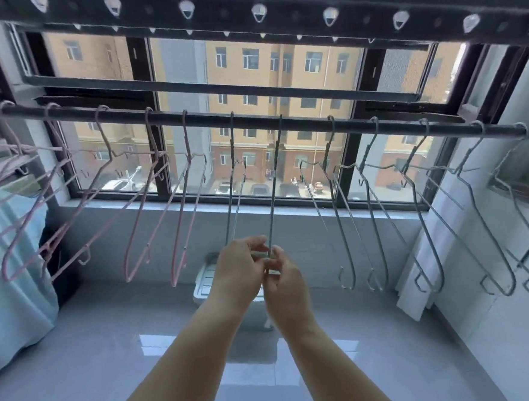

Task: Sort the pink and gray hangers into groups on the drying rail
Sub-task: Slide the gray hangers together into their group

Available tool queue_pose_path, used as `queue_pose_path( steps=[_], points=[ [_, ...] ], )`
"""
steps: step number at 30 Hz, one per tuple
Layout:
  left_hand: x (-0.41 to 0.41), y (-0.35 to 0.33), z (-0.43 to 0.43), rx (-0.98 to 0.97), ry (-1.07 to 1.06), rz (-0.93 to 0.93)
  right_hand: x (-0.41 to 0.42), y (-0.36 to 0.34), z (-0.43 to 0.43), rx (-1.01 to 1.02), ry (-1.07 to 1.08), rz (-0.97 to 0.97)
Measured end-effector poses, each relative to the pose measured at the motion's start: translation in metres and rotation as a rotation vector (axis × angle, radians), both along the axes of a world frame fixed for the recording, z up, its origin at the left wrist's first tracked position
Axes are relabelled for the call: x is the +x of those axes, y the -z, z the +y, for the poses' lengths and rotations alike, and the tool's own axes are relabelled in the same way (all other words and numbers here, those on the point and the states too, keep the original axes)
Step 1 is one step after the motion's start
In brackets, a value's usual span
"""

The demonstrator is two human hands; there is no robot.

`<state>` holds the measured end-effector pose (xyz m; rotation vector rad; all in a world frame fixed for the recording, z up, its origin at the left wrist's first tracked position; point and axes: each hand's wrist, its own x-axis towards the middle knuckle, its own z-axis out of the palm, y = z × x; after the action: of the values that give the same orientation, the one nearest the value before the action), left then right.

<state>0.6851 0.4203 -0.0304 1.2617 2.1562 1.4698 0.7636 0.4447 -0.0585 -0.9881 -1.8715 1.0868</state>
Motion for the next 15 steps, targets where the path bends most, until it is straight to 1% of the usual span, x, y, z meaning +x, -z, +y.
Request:
queue_pose_path(
  steps=[5,13,15],
  points=[
    [0.001,0.003,0.004,0.018,0.043,-0.037,0.005,-0.001,0.001,0.003,0.072,0.014],
    [0.004,0.004,0.005,-0.001,0.062,0.02,0.004,0.007,0.006,-0.006,0.109,0.058],
    [0.003,0.004,0.003,0.003,0.081,-0.004,0.002,0.01,0.007,0.0,0.114,0.054]
  ],
)
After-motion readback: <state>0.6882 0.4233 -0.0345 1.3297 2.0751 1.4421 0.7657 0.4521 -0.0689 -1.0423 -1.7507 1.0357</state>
